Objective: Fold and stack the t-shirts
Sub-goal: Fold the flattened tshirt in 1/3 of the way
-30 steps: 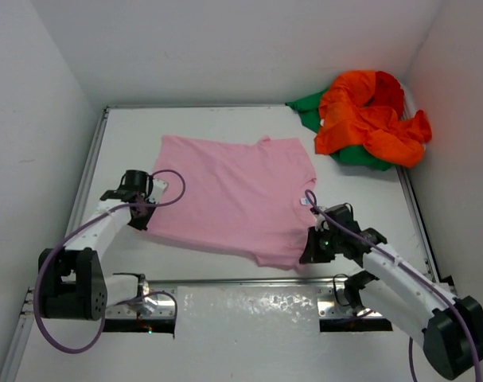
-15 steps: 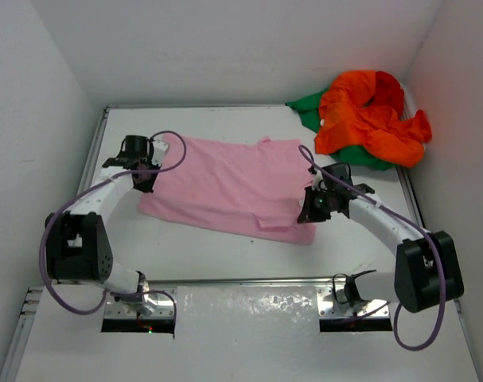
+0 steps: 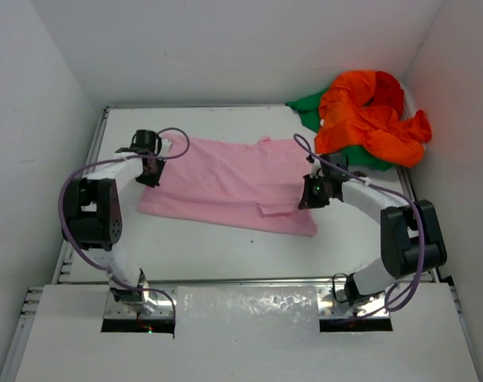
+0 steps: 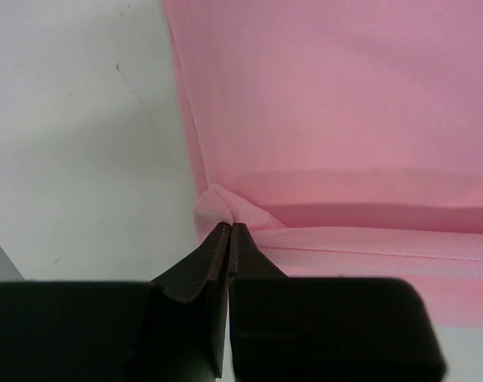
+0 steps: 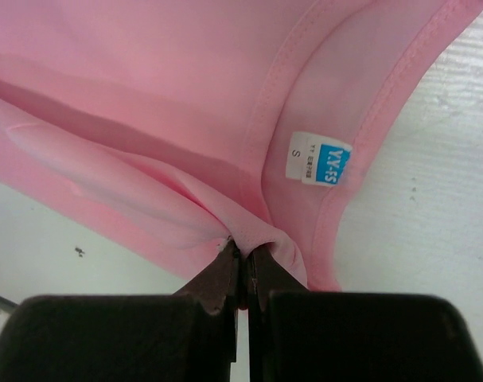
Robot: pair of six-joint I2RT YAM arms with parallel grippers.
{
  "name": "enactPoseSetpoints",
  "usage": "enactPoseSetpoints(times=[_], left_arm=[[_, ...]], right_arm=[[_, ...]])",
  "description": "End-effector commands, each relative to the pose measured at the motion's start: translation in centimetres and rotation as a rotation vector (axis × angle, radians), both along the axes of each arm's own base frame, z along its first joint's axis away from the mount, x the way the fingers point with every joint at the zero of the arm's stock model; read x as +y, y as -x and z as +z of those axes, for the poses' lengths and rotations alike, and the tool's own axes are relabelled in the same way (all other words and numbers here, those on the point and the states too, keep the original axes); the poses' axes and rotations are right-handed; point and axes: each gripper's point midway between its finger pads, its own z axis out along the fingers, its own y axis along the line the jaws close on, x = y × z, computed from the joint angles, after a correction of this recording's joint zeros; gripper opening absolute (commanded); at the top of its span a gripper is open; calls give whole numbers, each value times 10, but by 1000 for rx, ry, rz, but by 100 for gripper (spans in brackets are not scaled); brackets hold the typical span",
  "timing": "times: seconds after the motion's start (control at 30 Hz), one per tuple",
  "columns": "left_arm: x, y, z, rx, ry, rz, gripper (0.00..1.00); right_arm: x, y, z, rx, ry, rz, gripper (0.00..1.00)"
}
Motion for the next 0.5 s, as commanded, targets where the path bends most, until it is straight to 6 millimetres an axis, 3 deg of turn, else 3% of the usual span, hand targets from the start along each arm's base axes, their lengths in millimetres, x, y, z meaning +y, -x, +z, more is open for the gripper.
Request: enactPoseSetpoints(times=[0.0,0.2,0.33,0.4,0.47], left_arm=[[6,-21,8,-62,-6,42,0],[6,-26,-7,-39,-2,43,0],[12,-39,-6,-73,-30,75,1],[21,-48,0,-101,-72,110,7],[26,-61,13,-149,-90,139,28]], right_arm=[[-6,-24,12,-86,45,14,0],[-12,-25,-4,-54,82,5,0],[-16,-33,-12,-43,109,-9,0],[-19,-40,-13,-42,127,-24,4],[-27,-49,-12,-53,159,-51,10]])
